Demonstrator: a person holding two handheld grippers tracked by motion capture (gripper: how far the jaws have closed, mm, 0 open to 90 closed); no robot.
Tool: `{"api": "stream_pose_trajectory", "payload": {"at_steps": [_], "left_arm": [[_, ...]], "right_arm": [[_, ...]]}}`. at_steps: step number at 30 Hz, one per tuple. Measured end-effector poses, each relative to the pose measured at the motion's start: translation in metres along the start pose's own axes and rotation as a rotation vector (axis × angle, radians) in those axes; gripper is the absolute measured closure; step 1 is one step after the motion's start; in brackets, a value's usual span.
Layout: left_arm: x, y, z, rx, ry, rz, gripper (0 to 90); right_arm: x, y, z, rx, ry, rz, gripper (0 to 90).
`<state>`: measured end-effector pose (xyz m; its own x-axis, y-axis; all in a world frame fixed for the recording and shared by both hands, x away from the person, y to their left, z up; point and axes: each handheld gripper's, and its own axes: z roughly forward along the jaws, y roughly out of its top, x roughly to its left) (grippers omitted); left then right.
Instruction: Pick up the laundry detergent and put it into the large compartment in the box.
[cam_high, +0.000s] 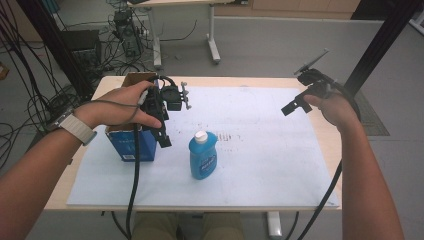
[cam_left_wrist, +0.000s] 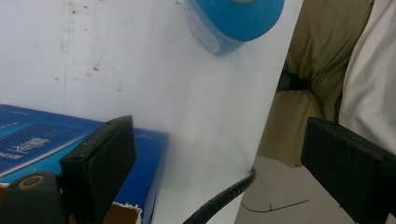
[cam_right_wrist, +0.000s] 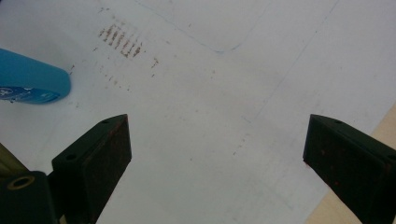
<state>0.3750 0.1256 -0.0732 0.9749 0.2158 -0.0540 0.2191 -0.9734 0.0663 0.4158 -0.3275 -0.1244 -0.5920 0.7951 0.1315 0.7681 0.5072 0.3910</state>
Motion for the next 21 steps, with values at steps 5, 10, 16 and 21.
{"api": "stream_pose_trajectory", "payload": {"at_steps": [5,10,16,21], "left_arm": [[-0.0022,0.0010,-0.0004,-0.001,0.007,-0.004,10.6],[-0.0055,0.0024,-0.0023,-0.002,0.014,-0.003,10.6],[-0.0084,0.0010,-0.0050,-0.013,0.024,-0.012,10.6],[-0.0080,-0.0010,-0.0052,-0.018,0.023,-0.031,10.6]], "right_arm": [[0.0013,-0.0002,-0.0003,0.000,-0.001,-0.005,7.5],[0.0005,-0.0039,-0.0028,-0.007,0.000,-0.002,7.5],[0.0007,-0.0044,-0.0026,-0.002,-0.004,-0.003,7.5],[0.0007,-0.0046,-0.0018,-0.001,-0.004,-0.003,7.5]]}}
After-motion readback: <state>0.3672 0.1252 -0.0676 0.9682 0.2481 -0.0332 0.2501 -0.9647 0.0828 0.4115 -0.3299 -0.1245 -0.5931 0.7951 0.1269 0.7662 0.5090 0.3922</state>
